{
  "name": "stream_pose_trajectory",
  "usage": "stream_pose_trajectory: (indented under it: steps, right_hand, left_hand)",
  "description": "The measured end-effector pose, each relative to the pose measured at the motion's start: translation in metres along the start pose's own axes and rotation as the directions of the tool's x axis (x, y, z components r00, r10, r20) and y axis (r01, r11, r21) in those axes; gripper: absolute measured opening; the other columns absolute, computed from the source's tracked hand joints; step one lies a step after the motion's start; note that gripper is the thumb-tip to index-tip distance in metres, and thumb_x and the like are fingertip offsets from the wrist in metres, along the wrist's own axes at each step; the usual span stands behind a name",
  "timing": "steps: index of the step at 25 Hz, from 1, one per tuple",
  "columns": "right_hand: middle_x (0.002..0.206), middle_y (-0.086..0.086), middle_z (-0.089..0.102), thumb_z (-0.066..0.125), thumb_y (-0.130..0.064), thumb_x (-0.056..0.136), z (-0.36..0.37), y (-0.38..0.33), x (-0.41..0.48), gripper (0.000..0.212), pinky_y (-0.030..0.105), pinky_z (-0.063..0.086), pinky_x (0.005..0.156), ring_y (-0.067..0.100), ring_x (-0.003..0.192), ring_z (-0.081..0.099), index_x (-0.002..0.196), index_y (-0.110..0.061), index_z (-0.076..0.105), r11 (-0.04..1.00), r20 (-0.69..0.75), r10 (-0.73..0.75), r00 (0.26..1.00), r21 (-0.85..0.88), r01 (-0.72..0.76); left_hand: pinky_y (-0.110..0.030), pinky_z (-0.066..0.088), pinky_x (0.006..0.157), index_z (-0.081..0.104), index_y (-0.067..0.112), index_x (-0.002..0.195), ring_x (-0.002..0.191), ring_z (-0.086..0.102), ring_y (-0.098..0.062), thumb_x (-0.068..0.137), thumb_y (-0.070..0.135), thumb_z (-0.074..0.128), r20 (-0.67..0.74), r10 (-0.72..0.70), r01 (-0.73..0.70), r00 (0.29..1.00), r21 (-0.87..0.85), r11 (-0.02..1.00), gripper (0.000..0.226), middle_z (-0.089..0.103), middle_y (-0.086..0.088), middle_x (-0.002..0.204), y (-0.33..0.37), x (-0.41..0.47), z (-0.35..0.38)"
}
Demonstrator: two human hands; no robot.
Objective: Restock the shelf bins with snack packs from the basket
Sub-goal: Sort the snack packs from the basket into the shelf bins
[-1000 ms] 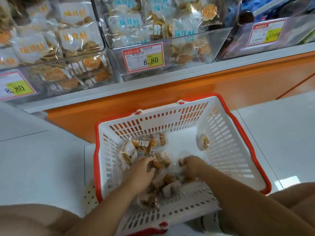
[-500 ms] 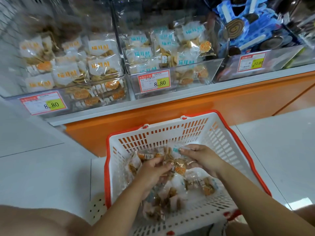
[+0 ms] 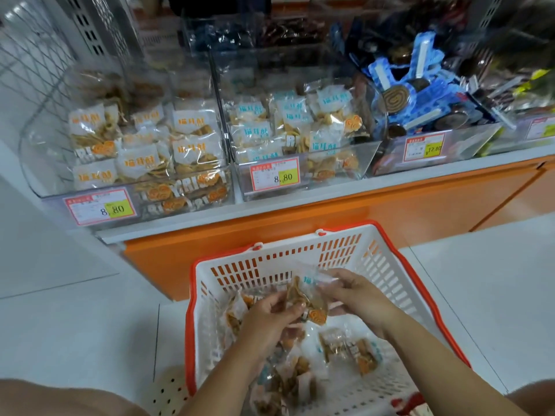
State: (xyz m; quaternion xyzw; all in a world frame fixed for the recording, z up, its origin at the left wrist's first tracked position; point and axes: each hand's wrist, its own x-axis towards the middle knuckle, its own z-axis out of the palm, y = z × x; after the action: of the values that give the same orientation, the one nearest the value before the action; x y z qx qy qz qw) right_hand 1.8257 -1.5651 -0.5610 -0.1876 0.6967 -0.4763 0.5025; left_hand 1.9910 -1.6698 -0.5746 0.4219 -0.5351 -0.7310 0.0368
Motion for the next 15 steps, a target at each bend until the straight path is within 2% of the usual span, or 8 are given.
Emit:
stream_pose_trajectory:
  steps: [1, 3, 6, 7, 9, 11, 13, 15]
  right_hand:
    - [0.081, -0.002, 0.073, 0.073, -0.018, 0.085, 0.001, -0.008, -0.004, 0.028, 0.038, 0.059, 0.080, 0.017, 0.083, 0.071, 0.112, -0.019, 0.066, 0.999, 0.011, -0.026, 1.000, -0.034, 0.026]
    - [0.070, -0.008, 0.069, 0.074, -0.006, 0.082, -0.002, -0.036, -0.013, 0.030, 0.035, 0.057, 0.074, 0.014, 0.077, 0.069, 0.109, -0.016, 0.065, 0.987, -0.002, -0.115, 0.993, -0.114, 0.114]
    - [0.077, -0.001, 0.071, 0.072, 0.000, 0.080, -0.024, -0.105, -0.034, 0.026, 0.032, 0.054, 0.069, 0.021, 0.077, 0.065, 0.099, -0.015, 0.065, 0.916, -0.178, -0.393, 0.902, -0.157, 0.368]
    - [0.081, 0.003, 0.072, 0.072, -0.002, 0.080, -0.033, -0.132, -0.043, 0.025, 0.031, 0.053, 0.069, 0.021, 0.078, 0.065, 0.099, -0.017, 0.064, 0.869, -0.260, -0.494, 0.829, -0.180, 0.461]
    - [0.082, 0.003, 0.069, 0.074, -0.011, 0.082, -0.054, -0.184, -0.054, 0.023, 0.023, 0.049, 0.070, 0.012, 0.076, 0.064, 0.096, -0.025, 0.061, 0.735, -0.367, -0.677, 0.638, -0.384, 0.559]
    - [0.080, -0.004, 0.064, 0.075, -0.018, 0.082, -0.067, -0.227, -0.054, 0.026, 0.011, 0.042, 0.061, 0.004, 0.070, 0.058, 0.093, -0.030, 0.055, 0.605, -0.356, -0.784, 0.508, -0.618, 0.501]
    - [0.082, -0.008, 0.062, 0.075, -0.022, 0.082, -0.073, -0.254, -0.044, 0.029, 0.014, 0.042, 0.056, 0.012, 0.073, 0.059, 0.098, -0.031, 0.053, 0.552, -0.332, -0.806, 0.491, -0.720, 0.420]
    - [0.086, -0.007, 0.061, 0.074, -0.026, 0.084, -0.074, -0.272, -0.030, 0.030, 0.024, 0.043, 0.056, 0.017, 0.076, 0.060, 0.105, -0.029, 0.053, 0.528, -0.295, -0.781, 0.550, -0.783, 0.329]
  left_hand:
    - [-0.033, 0.060, 0.070, 0.066, 0.016, 0.115, 0.084, 0.073, -0.019, 0.087, 0.014, 0.071, -0.023, 0.025, -0.025, 0.999, -0.005, 1.000, 0.028, 0.076, -0.001, 0.098, 0.008, -0.001, 0.002]
    - [-0.026, 0.058, 0.066, 0.066, 0.019, 0.117, 0.087, 0.072, -0.013, 0.086, 0.014, 0.072, -0.050, 0.123, -0.121, 0.991, 0.034, 0.992, 0.032, 0.074, 0.003, 0.103, 0.033, -0.005, 0.004]
    - [-0.022, 0.059, 0.070, 0.065, 0.041, 0.108, 0.087, 0.068, 0.001, 0.087, 0.029, 0.071, -0.099, 0.396, -0.370, 0.913, 0.205, 0.906, 0.025, 0.071, 0.017, 0.102, 0.092, -0.020, 0.001]
    - [-0.016, 0.056, 0.069, 0.063, 0.044, 0.106, 0.087, 0.065, 0.006, 0.088, 0.032, 0.069, -0.127, 0.501, -0.451, 0.856, 0.287, 0.845, 0.023, 0.070, 0.020, 0.100, 0.115, -0.028, -0.003]
    - [-0.004, 0.048, 0.068, 0.061, 0.043, 0.108, 0.088, 0.058, 0.014, 0.089, 0.035, 0.064, -0.180, 0.717, -0.578, 0.673, 0.476, 0.663, 0.021, 0.064, 0.024, 0.096, 0.156, -0.040, -0.013]
    - [-0.008, 0.048, 0.070, 0.063, 0.037, 0.113, 0.086, 0.056, 0.008, 0.090, 0.035, 0.060, -0.156, 0.855, -0.600, 0.495, 0.650, 0.466, 0.023, 0.059, 0.025, 0.093, 0.192, -0.042, -0.020]
    - [-0.020, 0.047, 0.082, 0.064, 0.033, 0.121, 0.091, 0.052, 0.001, 0.093, 0.037, 0.057, -0.048, 0.905, -0.529, 0.422, 0.798, 0.289, 0.029, 0.059, 0.019, 0.102, 0.225, -0.031, -0.017]
    - [-0.031, 0.042, 0.094, 0.059, 0.031, 0.130, 0.110, 0.048, -0.012, 0.095, 0.042, 0.054, 0.058, 0.889, -0.394, 0.453, 0.908, 0.142, 0.037, 0.058, 0.011, 0.120, 0.253, -0.009, -0.009]
